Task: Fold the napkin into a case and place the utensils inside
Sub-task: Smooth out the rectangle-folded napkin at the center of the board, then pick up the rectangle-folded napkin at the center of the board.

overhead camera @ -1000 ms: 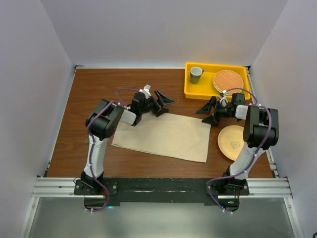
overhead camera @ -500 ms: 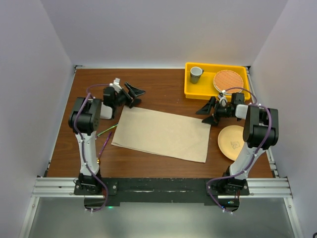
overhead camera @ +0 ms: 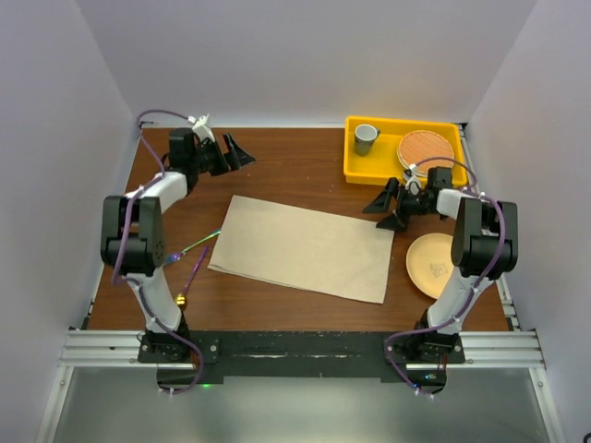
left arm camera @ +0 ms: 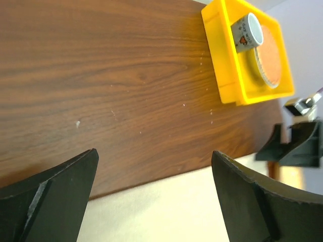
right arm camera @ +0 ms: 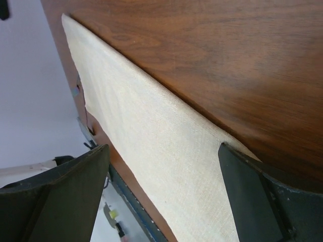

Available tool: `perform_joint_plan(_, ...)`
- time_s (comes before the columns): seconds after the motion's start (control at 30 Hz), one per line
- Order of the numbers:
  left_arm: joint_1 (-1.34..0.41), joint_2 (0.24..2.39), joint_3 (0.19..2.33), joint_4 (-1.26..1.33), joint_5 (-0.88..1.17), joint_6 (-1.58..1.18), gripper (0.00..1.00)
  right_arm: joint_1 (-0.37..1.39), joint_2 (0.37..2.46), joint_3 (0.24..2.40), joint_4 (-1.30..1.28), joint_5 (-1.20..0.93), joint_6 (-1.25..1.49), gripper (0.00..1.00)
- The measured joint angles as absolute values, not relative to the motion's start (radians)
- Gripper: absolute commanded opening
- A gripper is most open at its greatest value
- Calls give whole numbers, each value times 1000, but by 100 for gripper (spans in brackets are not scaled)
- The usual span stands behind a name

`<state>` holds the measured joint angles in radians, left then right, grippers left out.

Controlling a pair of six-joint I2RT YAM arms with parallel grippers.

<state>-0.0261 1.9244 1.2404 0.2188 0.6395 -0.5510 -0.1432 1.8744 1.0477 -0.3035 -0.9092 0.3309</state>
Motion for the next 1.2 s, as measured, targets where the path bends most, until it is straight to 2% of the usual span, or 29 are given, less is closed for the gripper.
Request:
perform_joint_plan(0.03,-30,1872,1244,157,617,-490,85,-134,1870,1061,-321,-904,324,92)
perform_joint_plan(0.07,-35,1814,1243,86,586,-420,74,-123,1862,1075,-339,-899,316,91)
perform_joint_plan(0.13,-40,1719,1231,-2,540,-317,63,-102,1836,1104,-377,-884,298,88)
perform_joint_plan(0.17,-42,1673,1220,-49,521,-264,54,-91,1818,1119,-397,-875,287,84)
perform_joint_plan(0.23,-41,1604,1196,-129,493,-181,48,-78,1779,1154,-437,-854,263,79)
perform_joint_plan(0.27,-41,1582,1184,-172,484,-141,45,-72,1771,1164,-447,-846,254,74)
perform_joint_plan(0.33,-41,1560,1151,-245,466,-82,45,-63,1744,1188,-484,-820,221,69)
perform_joint_plan(0.43,-41,1566,1098,-345,434,-31,39,-57,1713,1193,-543,-776,178,58)
perform_joint_plan(0.7,-40,1576,1034,-508,385,24,36,-17,1660,1104,-620,-691,130,57)
perform_joint_plan(1.2,-39,1657,968,-526,328,20,31,-7,1646,1035,-643,-637,93,56)
